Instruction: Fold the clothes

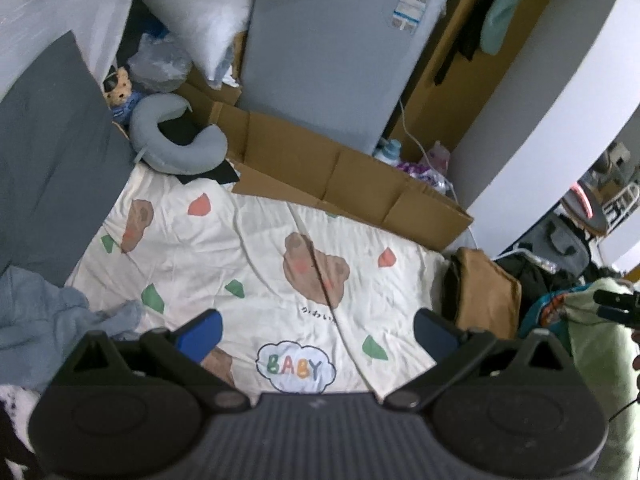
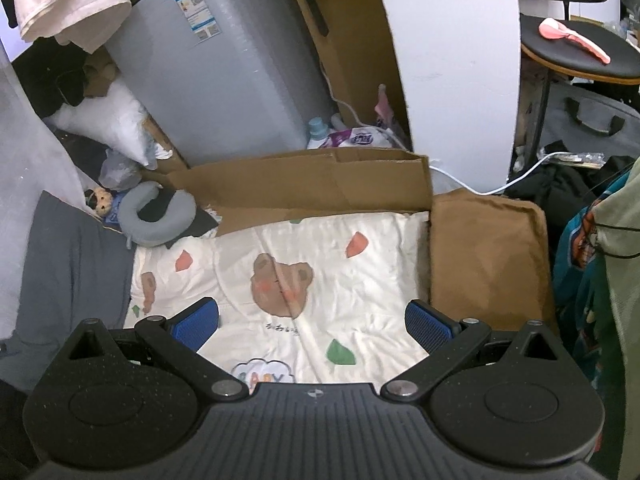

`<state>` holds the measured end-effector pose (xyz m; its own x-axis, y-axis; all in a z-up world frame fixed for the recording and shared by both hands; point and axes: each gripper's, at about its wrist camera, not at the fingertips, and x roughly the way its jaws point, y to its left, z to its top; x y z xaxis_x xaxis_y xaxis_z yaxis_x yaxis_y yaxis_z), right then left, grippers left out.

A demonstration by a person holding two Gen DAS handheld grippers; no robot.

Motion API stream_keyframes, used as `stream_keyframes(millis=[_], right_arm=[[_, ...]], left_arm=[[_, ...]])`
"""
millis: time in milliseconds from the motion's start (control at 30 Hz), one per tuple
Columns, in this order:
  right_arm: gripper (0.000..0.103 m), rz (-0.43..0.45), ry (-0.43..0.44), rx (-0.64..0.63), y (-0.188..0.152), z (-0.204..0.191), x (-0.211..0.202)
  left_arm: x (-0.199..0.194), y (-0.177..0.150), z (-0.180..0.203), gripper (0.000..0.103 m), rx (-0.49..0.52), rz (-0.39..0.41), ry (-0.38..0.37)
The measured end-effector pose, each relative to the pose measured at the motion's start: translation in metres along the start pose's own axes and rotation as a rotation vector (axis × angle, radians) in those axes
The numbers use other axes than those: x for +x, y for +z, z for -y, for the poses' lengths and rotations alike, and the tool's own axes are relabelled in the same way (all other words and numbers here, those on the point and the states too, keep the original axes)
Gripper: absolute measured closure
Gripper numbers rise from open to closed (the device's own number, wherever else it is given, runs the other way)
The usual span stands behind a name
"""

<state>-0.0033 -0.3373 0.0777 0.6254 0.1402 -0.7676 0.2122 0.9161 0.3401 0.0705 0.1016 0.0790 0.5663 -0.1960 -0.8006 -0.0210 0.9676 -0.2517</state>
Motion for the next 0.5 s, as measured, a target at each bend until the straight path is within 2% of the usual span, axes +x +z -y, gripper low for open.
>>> stream_keyframes(millis=[200, 333, 500], right_arm=[[0.001, 0.003, 0.031, -0.052, 0.001, -0.038, -0.002], [0.001, -0.031, 0.043, -0.072, -0.005, -0.056, 0.005], [0.001, -0.075, 0.010, -0.120, -0.024, -0.071, 0.016]], left_arm=[[-0.004, -0.025, -0.009, 0.000, -0.021, 0.007, 0.048], [-0.006, -0.044, -0.023, 0.000, -0.068, 0.016, 0.072], [-0.009, -0.062, -0.031, 0.000, -0.119, 0.047, 0.113]])
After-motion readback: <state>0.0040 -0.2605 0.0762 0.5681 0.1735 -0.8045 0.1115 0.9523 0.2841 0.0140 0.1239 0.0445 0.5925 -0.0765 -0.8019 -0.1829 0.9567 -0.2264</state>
